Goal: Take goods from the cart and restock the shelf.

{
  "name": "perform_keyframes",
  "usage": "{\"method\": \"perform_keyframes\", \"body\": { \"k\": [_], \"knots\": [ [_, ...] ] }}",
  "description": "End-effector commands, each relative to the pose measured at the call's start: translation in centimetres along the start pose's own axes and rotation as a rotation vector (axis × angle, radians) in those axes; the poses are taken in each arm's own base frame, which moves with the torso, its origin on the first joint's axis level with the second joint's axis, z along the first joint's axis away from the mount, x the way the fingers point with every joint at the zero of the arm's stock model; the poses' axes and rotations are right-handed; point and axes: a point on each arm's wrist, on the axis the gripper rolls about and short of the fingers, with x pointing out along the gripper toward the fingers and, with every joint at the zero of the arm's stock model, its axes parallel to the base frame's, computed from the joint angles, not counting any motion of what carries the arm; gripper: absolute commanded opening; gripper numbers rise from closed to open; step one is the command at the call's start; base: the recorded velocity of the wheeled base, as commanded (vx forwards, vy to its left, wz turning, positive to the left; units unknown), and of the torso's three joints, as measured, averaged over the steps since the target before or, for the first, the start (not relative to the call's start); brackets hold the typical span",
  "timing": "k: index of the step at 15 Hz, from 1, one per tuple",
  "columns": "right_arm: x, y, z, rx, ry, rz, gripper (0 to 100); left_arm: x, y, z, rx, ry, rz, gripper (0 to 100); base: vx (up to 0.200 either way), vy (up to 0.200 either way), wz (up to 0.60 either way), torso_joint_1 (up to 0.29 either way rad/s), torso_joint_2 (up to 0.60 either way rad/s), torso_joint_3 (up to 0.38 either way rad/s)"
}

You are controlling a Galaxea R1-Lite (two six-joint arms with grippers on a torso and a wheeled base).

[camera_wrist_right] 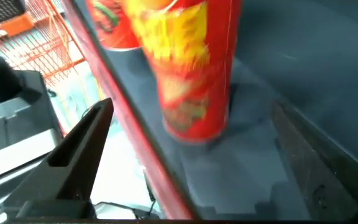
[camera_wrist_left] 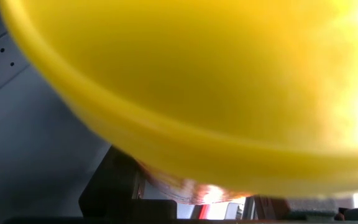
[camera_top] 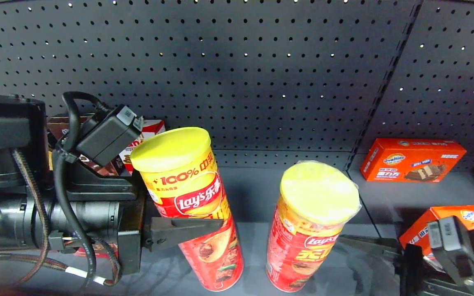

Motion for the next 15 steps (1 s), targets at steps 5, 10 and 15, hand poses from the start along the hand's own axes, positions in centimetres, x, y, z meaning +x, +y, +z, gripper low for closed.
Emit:
{"method": "perform_keyframes", "body": {
  "k": [5, 10, 15],
  "knots": [
    [-5.4, 0.1, 1.2, -0.042, -0.191, -0.072, 100, -0.2, 0.0, -0.1, -0.005, 0.005, 0.010, 0, 0.000, 0.000, 0.00, 0.000, 0.00, 0.000],
    [-6.9, -3.9, 4.0, -0.148, -0.268, -0.425, 100, -0.3, 0.3, 0.2, 0.001, -0.009, 0.018, 0, 0.000, 0.000, 0.00, 0.000, 0.00, 0.000],
    [-12.4, -2.9, 1.4, -0.186, -0.274, -0.806, 100, -0.2, 0.6, 0.0, -0.004, -0.002, 0.023, 0, 0.000, 0.000, 0.00, 0.000, 0.00, 0.000]
  ]
}}
